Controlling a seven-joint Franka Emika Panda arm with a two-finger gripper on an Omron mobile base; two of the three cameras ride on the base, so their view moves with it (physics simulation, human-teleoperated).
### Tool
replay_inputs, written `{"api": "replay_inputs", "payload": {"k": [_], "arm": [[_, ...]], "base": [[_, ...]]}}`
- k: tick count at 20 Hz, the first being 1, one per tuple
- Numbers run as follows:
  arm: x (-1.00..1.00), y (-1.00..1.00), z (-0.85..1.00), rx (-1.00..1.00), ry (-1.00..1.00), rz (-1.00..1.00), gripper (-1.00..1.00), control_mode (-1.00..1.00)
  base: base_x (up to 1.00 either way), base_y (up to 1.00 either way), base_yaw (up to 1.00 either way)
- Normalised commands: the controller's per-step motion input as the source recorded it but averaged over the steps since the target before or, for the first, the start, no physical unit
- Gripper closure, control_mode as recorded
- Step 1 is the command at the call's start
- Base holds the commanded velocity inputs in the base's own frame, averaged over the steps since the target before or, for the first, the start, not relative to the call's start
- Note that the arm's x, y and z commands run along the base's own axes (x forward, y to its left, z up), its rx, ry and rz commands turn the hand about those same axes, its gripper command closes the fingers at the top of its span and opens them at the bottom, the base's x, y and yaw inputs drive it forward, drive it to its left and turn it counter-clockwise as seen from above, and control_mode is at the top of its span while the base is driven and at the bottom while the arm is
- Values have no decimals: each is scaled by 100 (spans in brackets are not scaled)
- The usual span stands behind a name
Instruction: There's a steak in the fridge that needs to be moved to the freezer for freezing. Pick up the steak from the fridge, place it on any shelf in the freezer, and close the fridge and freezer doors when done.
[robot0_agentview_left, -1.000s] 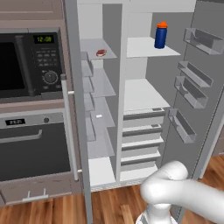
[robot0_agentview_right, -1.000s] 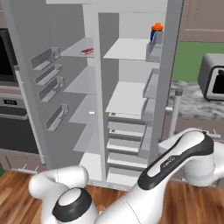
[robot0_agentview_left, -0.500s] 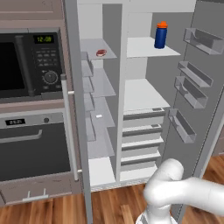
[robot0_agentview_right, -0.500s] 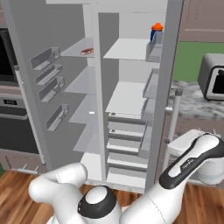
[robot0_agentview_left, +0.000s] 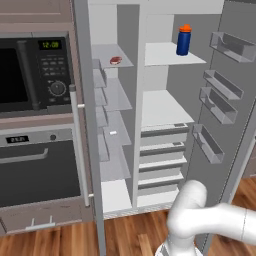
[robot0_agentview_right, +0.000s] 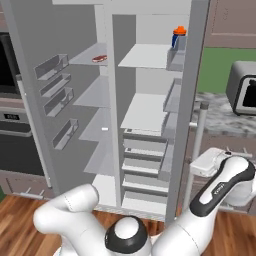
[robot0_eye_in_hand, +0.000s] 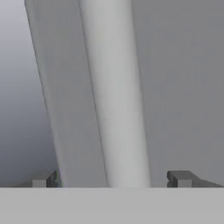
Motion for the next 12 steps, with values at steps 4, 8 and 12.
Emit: {"api": "replay_inputs", "payload": {"k": [4, 8, 12], "arm": [[55, 43, -24, 3, 0, 13, -100, -100], [1, 80, -5, 3, 0, 10, -100, -100], [0, 100, -1, 0, 0, 0, -100, -100]], "base": [[0, 0, 0], [0, 0, 0], [0, 0, 0]]}}
